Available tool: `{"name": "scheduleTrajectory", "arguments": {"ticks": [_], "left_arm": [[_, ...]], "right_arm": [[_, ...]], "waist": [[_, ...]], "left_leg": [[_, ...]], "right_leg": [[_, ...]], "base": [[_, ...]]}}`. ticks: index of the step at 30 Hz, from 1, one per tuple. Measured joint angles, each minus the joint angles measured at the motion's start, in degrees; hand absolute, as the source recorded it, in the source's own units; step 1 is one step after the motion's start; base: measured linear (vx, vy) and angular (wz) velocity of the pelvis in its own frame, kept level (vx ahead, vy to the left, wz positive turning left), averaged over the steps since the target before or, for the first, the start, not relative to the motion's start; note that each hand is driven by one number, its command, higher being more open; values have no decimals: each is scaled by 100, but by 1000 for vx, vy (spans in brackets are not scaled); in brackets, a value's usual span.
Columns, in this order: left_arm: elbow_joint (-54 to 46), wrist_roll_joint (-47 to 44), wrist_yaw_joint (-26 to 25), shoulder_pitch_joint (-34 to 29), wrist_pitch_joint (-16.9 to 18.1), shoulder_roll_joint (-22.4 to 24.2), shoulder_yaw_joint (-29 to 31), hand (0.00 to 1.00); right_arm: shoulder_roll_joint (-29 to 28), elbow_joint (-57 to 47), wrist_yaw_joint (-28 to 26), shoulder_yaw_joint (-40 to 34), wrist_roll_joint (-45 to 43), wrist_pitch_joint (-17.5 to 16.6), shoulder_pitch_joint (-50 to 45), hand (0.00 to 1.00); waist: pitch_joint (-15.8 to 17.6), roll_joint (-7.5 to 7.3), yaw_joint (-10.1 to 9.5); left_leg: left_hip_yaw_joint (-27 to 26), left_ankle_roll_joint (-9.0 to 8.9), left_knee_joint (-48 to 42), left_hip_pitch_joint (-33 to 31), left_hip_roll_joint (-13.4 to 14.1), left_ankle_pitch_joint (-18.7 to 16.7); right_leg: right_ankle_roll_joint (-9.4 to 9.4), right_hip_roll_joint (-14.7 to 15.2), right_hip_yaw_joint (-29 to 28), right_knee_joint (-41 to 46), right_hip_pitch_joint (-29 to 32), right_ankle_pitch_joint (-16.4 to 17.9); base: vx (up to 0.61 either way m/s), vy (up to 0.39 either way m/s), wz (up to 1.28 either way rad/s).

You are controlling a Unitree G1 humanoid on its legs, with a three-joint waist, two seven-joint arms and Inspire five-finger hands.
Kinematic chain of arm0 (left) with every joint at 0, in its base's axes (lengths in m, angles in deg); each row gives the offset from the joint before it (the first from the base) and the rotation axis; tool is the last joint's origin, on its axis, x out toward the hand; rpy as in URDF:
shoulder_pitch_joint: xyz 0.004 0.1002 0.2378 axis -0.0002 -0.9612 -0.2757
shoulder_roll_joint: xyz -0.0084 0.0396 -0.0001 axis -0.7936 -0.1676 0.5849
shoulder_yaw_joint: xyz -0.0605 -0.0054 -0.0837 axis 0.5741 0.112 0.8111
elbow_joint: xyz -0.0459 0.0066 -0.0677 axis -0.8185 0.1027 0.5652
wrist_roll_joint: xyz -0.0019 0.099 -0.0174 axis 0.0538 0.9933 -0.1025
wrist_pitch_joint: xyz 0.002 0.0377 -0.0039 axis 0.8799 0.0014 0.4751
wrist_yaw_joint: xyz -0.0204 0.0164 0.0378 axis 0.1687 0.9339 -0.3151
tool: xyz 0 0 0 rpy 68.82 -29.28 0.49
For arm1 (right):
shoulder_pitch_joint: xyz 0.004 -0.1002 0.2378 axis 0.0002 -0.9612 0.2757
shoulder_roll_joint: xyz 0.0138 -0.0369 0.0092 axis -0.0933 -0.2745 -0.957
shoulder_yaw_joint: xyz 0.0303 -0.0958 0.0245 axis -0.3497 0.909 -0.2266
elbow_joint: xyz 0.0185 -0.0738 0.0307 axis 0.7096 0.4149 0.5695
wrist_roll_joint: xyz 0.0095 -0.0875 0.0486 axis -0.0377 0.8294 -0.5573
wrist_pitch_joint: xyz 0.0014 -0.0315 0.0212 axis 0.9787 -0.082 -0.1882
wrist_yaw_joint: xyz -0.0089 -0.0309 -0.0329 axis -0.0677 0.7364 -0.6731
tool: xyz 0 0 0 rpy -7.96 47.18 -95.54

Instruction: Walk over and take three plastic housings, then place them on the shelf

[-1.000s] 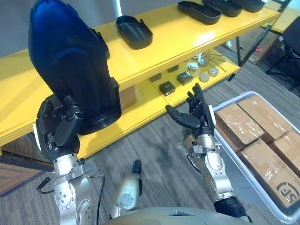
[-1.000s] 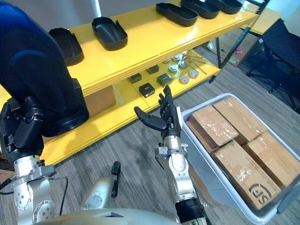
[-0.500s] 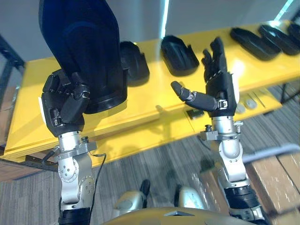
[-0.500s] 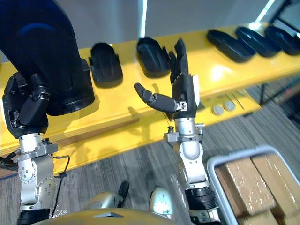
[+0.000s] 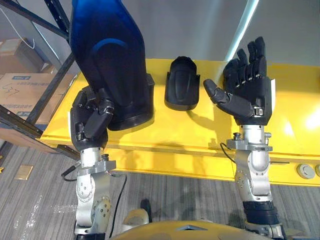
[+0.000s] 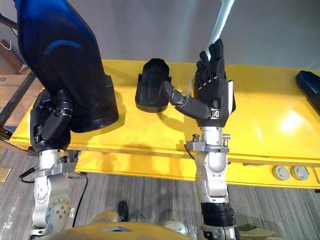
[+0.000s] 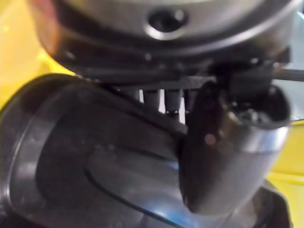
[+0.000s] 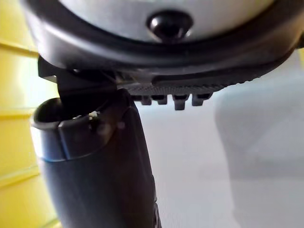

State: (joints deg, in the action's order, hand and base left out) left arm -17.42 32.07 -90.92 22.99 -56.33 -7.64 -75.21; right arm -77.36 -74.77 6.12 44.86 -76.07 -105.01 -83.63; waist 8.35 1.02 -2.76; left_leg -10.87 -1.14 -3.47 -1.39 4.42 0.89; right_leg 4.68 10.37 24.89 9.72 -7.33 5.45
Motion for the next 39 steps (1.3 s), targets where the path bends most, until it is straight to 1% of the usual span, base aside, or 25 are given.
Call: {"name": "scheduleTrajectory", "arguments": {"ticks": [1, 2, 3, 5, 6, 7, 8, 9, 10, 11, 12, 13, 14, 15, 16, 17, 18, 19, 20, 23, 26, 29, 34, 37, 39], "left_arm": [[2, 3, 2, 2, 0, 2, -68, 0], [-1, 8, 7, 8, -1, -10, -89, 0], [-1, 28, 37, 16, 14, -15, -102, 0], [100, 153, 87, -4, 21, -12, -109, 0], [104, 158, 88, -4, 21, -12, -109, 0], [164, 261, 188, -4, 36, -12, -113, 0], [240, 259, 339, 9, 42, -9, -144, 0], [322, 258, 425, 83, 39, -58, -154, 0], [420, 260, 562, 124, 1, -106, -178, 0], [479, 266, 653, 123, -65, -152, -177, 0], [491, 272, 661, 114, -100, -184, -162, 0], [503, 347, 662, 119, -120, -298, -107, 0], [504, 381, 664, 144, -121, -371, -73, 0], [517, 401, 673, 267, -143, -530, -46, 0], [518, 397, 681, 442, -211, -653, -46, 0], [518, 386, 683, 531, -222, -686, -47, 0], [514, 370, 685, 678, -221, -691, -52, 0], [506, 369, 660, 790, -222, -667, -51, 0], [487, 369, 612, 819, -222, -652, -50, 0], [469, 468, 214, 777, -379, -486, -124, 0], [469, 634, -254, 731, -634, -369, -258, 0], [469, 683, -611, 708, -755, -335, -224, 0], [611, 450, -861, 754, -1101, -349, 209, 0], [1128, 340, -975, 950, -1120, -359, 454, 0], [1636, 138, -1141, 1278, -1118, -428, 628, 0]], "right_arm": [[1, 32, -2, 1, 5, 0, -75, 100], [-9, 64, 3, 1, 5, 0, -78, 100], [-7, 122, 5, 10, -12, -4, -37, 100], [72, 439, 3, 150, -352, -23, 123, 100], [73, 447, 4, 154, -358, -23, 124, 100], [115, 515, 10, 182, -409, -44, 107, 100], [107, 514, 12, 178, -481, -131, 55, 100], [52, 521, 36, 168, -527, -203, -9, 100], [-132, 520, 190, 215, -531, -240, -190, 100], [-294, 528, 313, 261, -535, -241, -369, 100], [-364, 557, 342, 322, -538, -241, -425, 100], [-440, 626, 370, 480, -528, -241, -471, 100], [-454, 647, 382, 558, -493, -241, -474, 100], [-447, 642, 415, 637, -311, -247, -481, 100], [-426, 632, 431, 670, -235, -269, -464, 100], [-425, 626, 444, 671, -170, -278, -456, 100], [-423, 627, 459, 671, -94, -291, -459, 100], [-403, 626, 470, 673, -83, -293, -450, 100], [-396, 626, 470, 674, -84, -293, -440, 100], [-357, 625, 456, 615, -103, -292, -419, 100], [-326, 442, 366, 434, -108, -218, -438, 100], [-255, 47, 109, 307, -127, -130, -500, 100], [-101, -98, -310, 405, -188, -18, -505, 100], [-86, -98, -468, 515, -298, 125, -506, 100], [-9, -96, -491, 641, -339, 281, -487, 100]], "waist": [[15, -20, 43], [60, -96, 85], [110, -143, 119], [110, -35, 87], [108, -31, 85], [95, 38, 47], [50, 126, 50], [91, 54, 73], [123, -13, 95], [123, -20, 108], [123, -21, 95], [120, -29, 127], [113, -47, 157], [85, -95, 181], [70, -119, 183], [68, -120, 183], [53, -124, 213], [27, -115, 241], [20, -120, 242], [-28, -38, 293], [-61, 18, 334], [-67, 29, 364], [-68, 41, 446], [-68, 59, 434], [-70, 73, 429]], "left_leg": [[122, -7, -290, -230, -12, -5], [186, -70, -578, -422, -41, -70], [175, -84, -1048, -690, 39, -247], [387, -343, -1188, -794, 618, -190], [398, -347, -1183, -790, 630, -187], [500, -617, -928, -520, 773, -5], [500, -935, -808, -361, 701, -359], [438, -859, -852, -341, 534, -441], [308, -640, -972, -375, 303, -508], [188, -490, -1053, -426, 196, -588], [114, -426, -1055, -417, 164, -609], [23, -311, -1008, -388, 123, -612], [19, -259, -978, -386, 101, -594], [42, -158, -818, -355, 27, -516], [87, -85, -644, -295, -52, -421], [119, -63, -560, -257, -96, -380], [195, -28, -392, -196, -181, -286], [213, -13, -292, -200, -230, -204], [217, -19, -252, -207, -254, -163], [217, -66, -13, -215, -287, 68], [227, -133, 370, -77, -214, 316], [225, -172, 756, 93, -150, 540], [222, -166, 853, 88, -145, 613], [226, -157, 856, 55, -152, 641], [259, -153, 856, -30, -153, 697]], "right_leg": [[-15, 75, -16, 137, 78, 12], [-16, 163, -42, 139, 63, 10], [-12, 218, -166, 94, 33, 13], [41, 236, -358, 183, 62, 27], [46, 240, -366, 189, 65, 29], [387, 455, -554, 360, 102, 208], [559, 651, -662, 404, 141, 308], [609, 826, -682, 435, 157, 283], [643, 1076, -699, 547, 301, 40], [367, 1219, -617, 638, 455, -219], [257, 1258, -565, 629, 508, -393], [260, 1267, -493, 584, 585, -665], [315, 1234, -501, 603, 612, -666], [345, 1080, -499, 621, 625, -506], [336, 864, -537, 611, 598, -253], [327, 758, -550, 596, 569, -122], [249, 579, -564, 458, 493, 58], [139, 489, -561, 223, 418, 95], [139, 477, -576, 101, 381, 86], [355, 386, -625, -268, 294, -62], [348, 273, -616, -294, 308, -80], [327, 183, -622, -293, 310, -83], [314, 171, -620, -278, 343, -92], [315, 179, -621, -238, 393, -92], [308, 186, -612, -166, 500, -88]], "base": [[-17, 19, 42], [-63, 29, 40], [-71, 13, 8], [-68, 55, -31], [-22, 258, -68], [13, 385, -71], [21, 437, -74], [-9, 407, -41], [-48, 398, -25], [-63, 371, -33], [-65, 363, -40], [-46, 265, -31], [-50, 272, -14], [-54, 189, 16], [-52, 152, 23], [-78, 113, 33], [-72, 57, 34], [-68, 38, 31], [-30, -7, 16], [-4, -5, 1], [-54, -57, 0], [-40, -40, -1], [-46, 4, 2], [-13, 5, 1], [-35, 12, 6]]}}
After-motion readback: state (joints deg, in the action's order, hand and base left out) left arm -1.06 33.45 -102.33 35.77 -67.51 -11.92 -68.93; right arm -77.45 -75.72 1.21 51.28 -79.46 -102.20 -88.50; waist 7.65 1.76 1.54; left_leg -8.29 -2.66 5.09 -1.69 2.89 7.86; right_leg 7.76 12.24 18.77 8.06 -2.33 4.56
